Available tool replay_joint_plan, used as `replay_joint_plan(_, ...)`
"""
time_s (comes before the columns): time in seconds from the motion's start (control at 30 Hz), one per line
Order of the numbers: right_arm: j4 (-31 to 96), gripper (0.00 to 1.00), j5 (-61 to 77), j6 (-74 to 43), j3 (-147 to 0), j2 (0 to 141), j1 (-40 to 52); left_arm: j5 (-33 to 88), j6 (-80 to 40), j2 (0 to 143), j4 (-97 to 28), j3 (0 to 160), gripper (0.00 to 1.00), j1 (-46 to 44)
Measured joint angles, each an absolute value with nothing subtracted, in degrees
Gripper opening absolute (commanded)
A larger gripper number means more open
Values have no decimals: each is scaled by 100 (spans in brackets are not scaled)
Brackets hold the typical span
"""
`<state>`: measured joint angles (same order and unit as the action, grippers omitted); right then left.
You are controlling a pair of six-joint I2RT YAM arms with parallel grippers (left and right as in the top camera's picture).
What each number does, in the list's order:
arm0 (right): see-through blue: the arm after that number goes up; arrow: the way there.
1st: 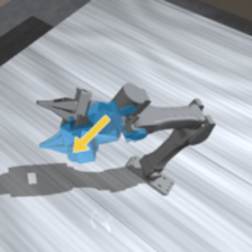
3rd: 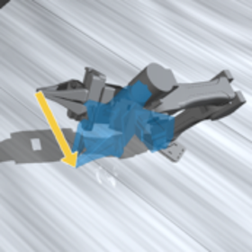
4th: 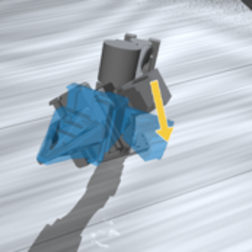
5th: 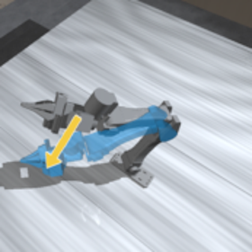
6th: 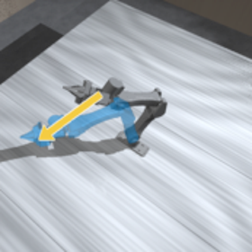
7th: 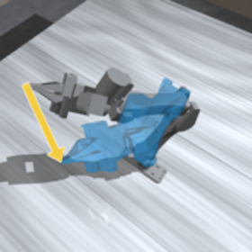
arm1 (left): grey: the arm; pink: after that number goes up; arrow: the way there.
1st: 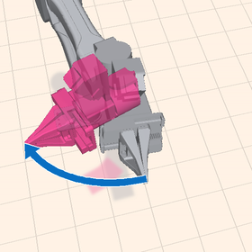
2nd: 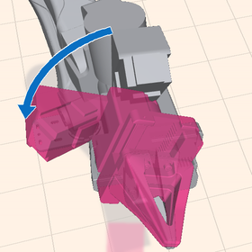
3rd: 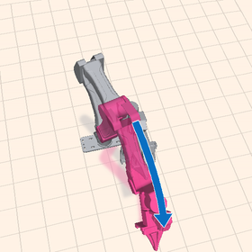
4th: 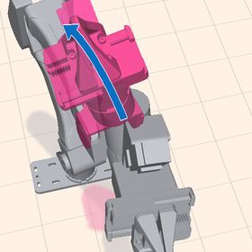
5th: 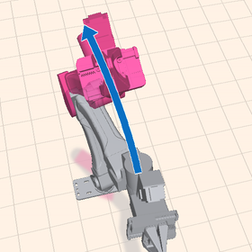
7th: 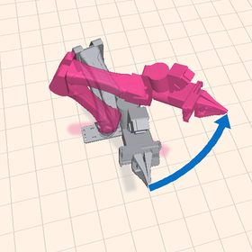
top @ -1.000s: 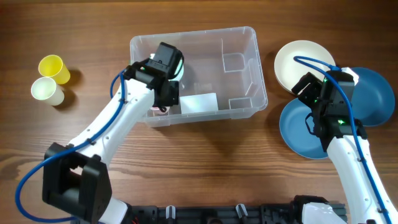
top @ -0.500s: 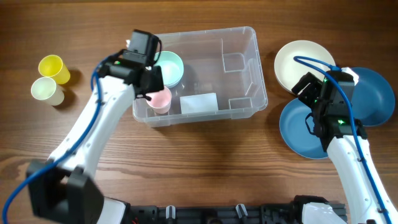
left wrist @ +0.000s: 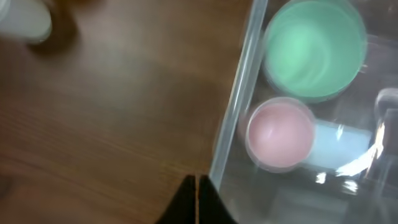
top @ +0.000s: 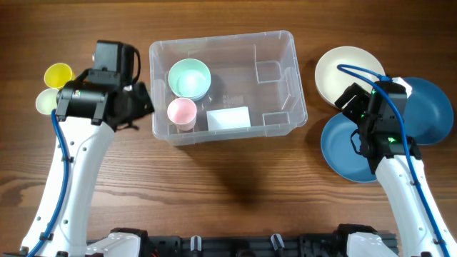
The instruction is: Pack container
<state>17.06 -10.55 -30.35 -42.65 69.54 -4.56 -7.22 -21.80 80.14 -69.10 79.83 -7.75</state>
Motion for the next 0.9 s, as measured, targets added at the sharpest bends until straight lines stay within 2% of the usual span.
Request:
replay_joint_plan(0.2, 1706, 100, -1055, -3035, -4265, 6954, -456, -54, -2224, 8014, -7762, 7983, 4, -923)
replay_joint_plan(0.4, 1706, 100, -1055, -3035, -4265, 6954, -456, 235, -2333, 8014, -8276, 7983, 4, -1612)
replay_joint_plan(0.6, 1704, 99, -1055, -3035, -4265, 6954, -456, 290, -2576, 8003, -7758, 7561, 4, -2241)
replay_joint_plan(0.9, 1706, 100, -1055, -3035, -4265, 6954, -456, 119, -2783, 8003, -6683, 6731, 4, -2283)
